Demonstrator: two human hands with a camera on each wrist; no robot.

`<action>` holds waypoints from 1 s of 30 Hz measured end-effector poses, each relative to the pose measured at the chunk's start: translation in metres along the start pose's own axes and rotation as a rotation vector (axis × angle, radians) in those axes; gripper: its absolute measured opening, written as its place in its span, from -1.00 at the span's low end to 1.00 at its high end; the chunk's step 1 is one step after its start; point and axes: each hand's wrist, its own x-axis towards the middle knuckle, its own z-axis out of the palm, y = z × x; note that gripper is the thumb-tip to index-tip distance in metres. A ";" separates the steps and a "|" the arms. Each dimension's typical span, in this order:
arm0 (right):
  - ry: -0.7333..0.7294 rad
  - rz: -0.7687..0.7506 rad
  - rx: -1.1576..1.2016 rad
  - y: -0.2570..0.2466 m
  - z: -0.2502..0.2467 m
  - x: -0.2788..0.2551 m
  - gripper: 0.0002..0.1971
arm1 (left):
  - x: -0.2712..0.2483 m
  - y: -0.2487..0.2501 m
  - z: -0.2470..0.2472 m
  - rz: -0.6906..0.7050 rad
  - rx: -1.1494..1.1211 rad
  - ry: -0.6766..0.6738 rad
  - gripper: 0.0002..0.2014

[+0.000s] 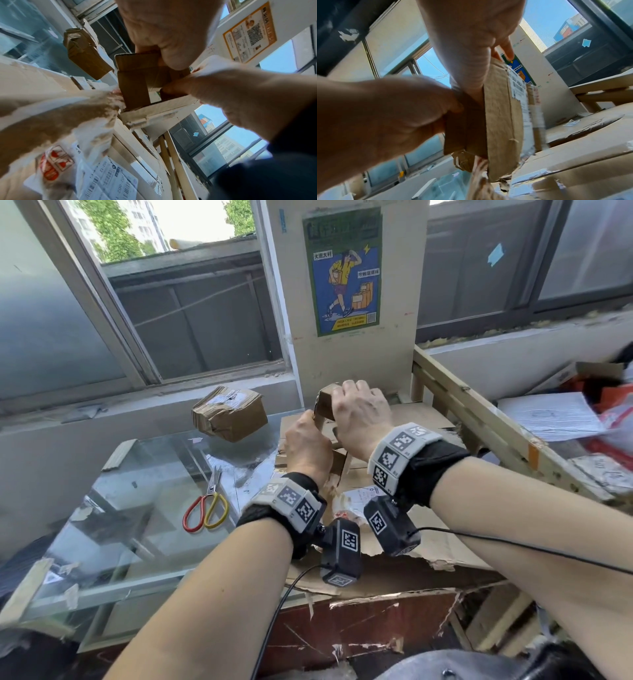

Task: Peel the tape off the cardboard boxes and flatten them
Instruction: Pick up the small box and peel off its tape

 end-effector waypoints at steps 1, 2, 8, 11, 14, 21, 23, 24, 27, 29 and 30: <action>-0.020 0.034 -0.059 0.000 0.001 0.001 -0.62 | -0.001 0.002 0.000 0.029 0.005 -0.002 -0.76; -0.042 0.070 -0.107 0.001 0.002 0.003 -0.59 | -0.002 0.003 0.001 0.056 0.015 -0.002 -0.76; -0.136 0.210 -0.065 0.008 -0.002 0.011 -0.50 | -0.006 0.002 0.001 0.200 0.106 -0.026 -0.74; -0.150 0.192 -0.009 0.011 -0.006 0.009 -0.55 | -0.008 0.003 0.003 0.258 0.122 -0.019 -0.75; -0.147 0.187 0.096 0.014 -0.009 0.005 -0.64 | -0.006 0.002 0.000 0.211 0.096 0.012 -0.75; -0.056 0.179 0.312 0.021 -0.005 0.001 -0.74 | 0.004 -0.012 -0.008 -0.250 0.072 -0.014 -0.64; -0.034 0.193 0.355 0.024 0.000 0.003 -0.70 | 0.005 -0.015 -0.011 -0.405 -0.040 -0.006 -0.53; -0.016 0.200 0.377 0.025 0.001 0.003 -0.68 | 0.008 -0.018 -0.009 -0.472 -0.113 0.003 -0.47; 0.034 0.198 0.427 0.025 0.002 0.003 -0.66 | 0.019 -0.035 0.002 -0.643 -0.371 -0.031 -0.28; 0.064 0.180 0.451 0.024 0.001 0.001 -0.67 | 0.024 -0.050 0.012 -0.681 -0.464 -0.131 -0.34; 0.075 0.169 0.467 0.023 0.002 0.001 -0.67 | 0.022 -0.051 0.012 -0.694 -0.515 -0.155 -0.40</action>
